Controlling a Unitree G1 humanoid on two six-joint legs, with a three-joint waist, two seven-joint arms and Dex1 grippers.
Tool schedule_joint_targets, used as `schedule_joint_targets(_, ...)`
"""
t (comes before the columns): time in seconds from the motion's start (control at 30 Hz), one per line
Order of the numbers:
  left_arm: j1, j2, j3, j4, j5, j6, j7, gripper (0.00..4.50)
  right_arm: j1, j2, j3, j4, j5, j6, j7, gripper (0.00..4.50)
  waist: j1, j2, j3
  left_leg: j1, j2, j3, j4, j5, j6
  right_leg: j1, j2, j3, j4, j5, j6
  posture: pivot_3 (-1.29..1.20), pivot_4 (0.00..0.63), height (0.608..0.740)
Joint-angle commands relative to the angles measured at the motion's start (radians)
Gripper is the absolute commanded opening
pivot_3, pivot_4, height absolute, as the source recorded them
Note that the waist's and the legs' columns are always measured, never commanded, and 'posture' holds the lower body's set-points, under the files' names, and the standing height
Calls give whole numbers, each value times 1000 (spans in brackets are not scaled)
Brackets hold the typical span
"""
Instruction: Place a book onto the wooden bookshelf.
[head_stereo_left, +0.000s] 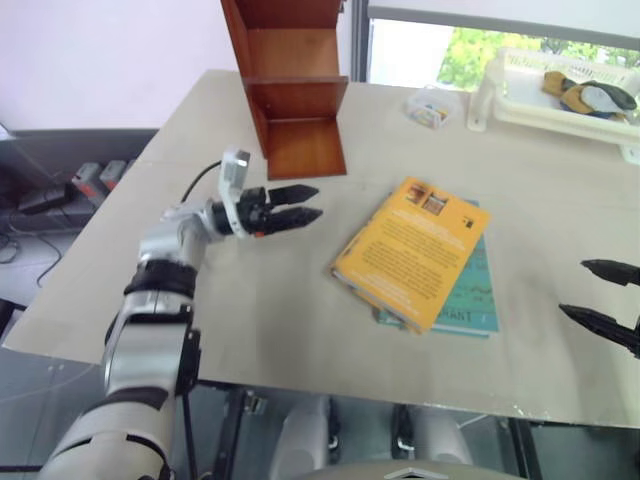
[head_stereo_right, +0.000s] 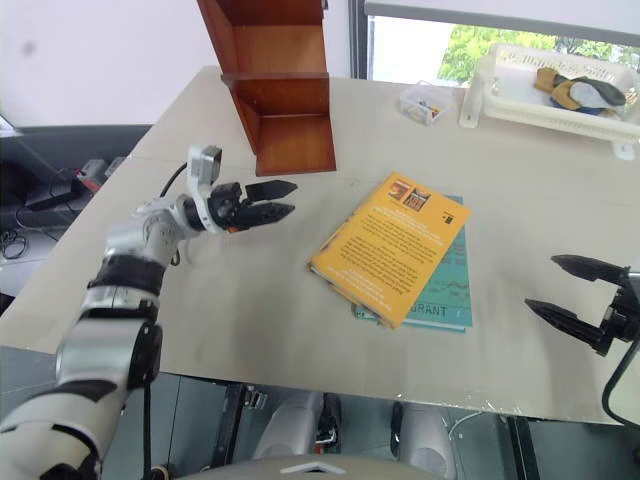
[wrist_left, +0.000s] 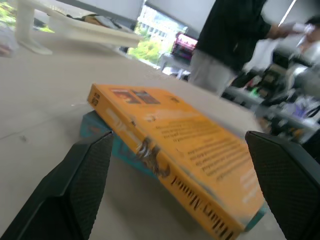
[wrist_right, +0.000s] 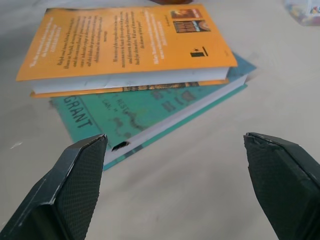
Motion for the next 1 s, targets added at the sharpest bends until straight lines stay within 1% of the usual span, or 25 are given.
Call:
schedule_joint_targets(0.03,-77,-13,-31,125,15,130,-58,4485,17,-1,-29,-52,35,-16,8,4500,-1,0,0,0,0,0,1,0,0,0,0,0,0,0,0,0,150,712)
schedule_joint_targets(0.2,-151,-69,-132,244,59,227,-58,4485,77,5,-55,-154,47,-32,8,4500,-2,0,0,-3,0,-1,4,-1,1,-1,0,0,0,-1,1,0,150,712)
schedule_joint_targets(0.47,-240,-140,-216,387,155,243,-58,4485,158,4,-94,-301,101,12,-20,4500,-2,-1,0,-8,0,-5,7,-3,5,-3,0,-3,1,-1,1,0,150,712)
schedule_joint_targets(0.63,-274,-188,-212,438,208,258,-58,4485,197,22,-104,-348,108,15,-47,4500,0,-1,0,-10,-1,-8,8,-3,5,-3,-1,-6,1,-1,1,0,150,712)
schedule_joint_targets(0.9,-269,-224,-171,457,217,318,-58,4485,270,49,-154,-393,125,16,-65,4500,-1,-1,1,-11,-3,-8,8,-2,4,-3,-2,-6,1,-1,1,0,150,712)
schedule_joint_targets(0.93,-267,-225,-174,455,213,336,-58,3975,275,48,-158,-392,126,15,-66,4500,-1,-1,1,-11,-3,-9,8,-2,4,-3,-2,-6,1,-1,1,0,150,712)
schedule_joint_targets(0.97,-266,-225,-178,453,211,346,-58,3770,277,48,-160,-392,126,14,-67,4500,-2,-1,1,-11,-3,-9,9,-3,5,-3,-2,-6,1,-1,1,0,150,712)
schedule_joint_targets(1.0,-265,-224,-181,450,209,354,-58,3330,280,48,-162,-391,127,14,-67,4500,-2,-1,1,-11,-3,-9,9,-3,6,-3,-2,-6,1,-1,1,0,150,712)
